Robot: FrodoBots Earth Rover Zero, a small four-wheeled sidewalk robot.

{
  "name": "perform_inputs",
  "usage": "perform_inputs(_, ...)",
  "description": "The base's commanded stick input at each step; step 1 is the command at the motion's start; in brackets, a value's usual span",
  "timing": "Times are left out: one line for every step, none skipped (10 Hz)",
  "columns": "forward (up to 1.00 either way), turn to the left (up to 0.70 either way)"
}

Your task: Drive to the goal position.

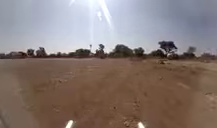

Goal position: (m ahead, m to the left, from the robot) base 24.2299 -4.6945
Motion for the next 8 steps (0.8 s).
perform_inputs(0.50, 0.00)
perform_inputs(0.50, 0.00)
perform_inputs(0.50, 0.00)
perform_inputs(0.50, 0.00)
perform_inputs(0.50, 0.00)
perform_inputs(0.50, 0.00)
perform_inputs(0.50, 0.00)
perform_inputs(0.50, 0.00)
